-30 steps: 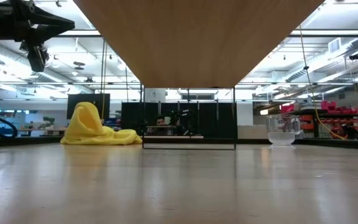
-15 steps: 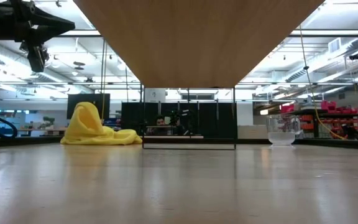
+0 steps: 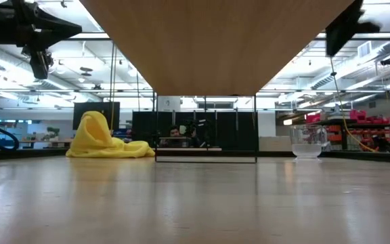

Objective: Stack small to large cups/mugs on shelf
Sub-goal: Put the transparent mug on the shelf

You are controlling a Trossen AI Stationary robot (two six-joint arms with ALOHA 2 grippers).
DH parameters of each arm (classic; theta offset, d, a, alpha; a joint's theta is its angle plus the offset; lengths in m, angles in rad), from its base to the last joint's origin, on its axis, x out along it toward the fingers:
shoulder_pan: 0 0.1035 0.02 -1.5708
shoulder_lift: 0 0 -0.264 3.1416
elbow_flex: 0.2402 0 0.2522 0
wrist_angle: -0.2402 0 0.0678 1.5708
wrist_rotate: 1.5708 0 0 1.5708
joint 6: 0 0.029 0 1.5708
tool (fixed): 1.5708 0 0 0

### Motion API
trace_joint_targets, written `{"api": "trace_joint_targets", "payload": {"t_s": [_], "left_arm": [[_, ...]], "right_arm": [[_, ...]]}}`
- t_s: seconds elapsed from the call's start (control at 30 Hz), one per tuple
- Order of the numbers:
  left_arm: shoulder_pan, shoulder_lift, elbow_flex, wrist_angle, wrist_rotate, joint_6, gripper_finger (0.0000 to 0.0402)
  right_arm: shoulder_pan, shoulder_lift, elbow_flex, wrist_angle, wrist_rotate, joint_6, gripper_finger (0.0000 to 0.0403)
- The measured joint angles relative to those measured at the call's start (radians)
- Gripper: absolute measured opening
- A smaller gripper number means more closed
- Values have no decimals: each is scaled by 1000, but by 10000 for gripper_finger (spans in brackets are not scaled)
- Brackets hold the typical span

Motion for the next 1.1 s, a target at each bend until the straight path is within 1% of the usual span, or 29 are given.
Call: {"api": "trace_joint_targets", "payload": {"t_s": [0.07, 0.17, 0.27, 0.37, 0.53, 0.67, 0.8, 0.97, 1.1], "left_arm": [[0, 0, 0, -4, 0, 0, 19], [0, 0, 0, -11, 0, 0, 16], [0, 0, 0, -20, 0, 0, 19], [0, 0, 0, -24, 0, -1, 23], [0, 0, 0, -41, 0, -1, 22], [0, 0, 0, -52, 0, -1, 17], [0, 0, 0, -57, 0, -2, 19], [0, 0, 0, -62, 0, -1, 24], [0, 0, 0, -85, 0, -2, 19]], "right_arm": [[-55, 33, -60, 72, -64, -40, 32], [-104, 85, -131, 158, -96, -66, 32], [-127, 139, -176, 199, -100, -111, 32], [-146, 189, -202, 226, -102, -113, 32], [-160, 266, -205, 316, -101, -111, 33], [-165, 299, -205, 397, -89, -119, 44], [-175, 323, -205, 402, -55, -137, 63], [-194, 340, -205, 376, -55, -127, 88], [-194, 344, -205, 352, -56, -116, 101]]}}
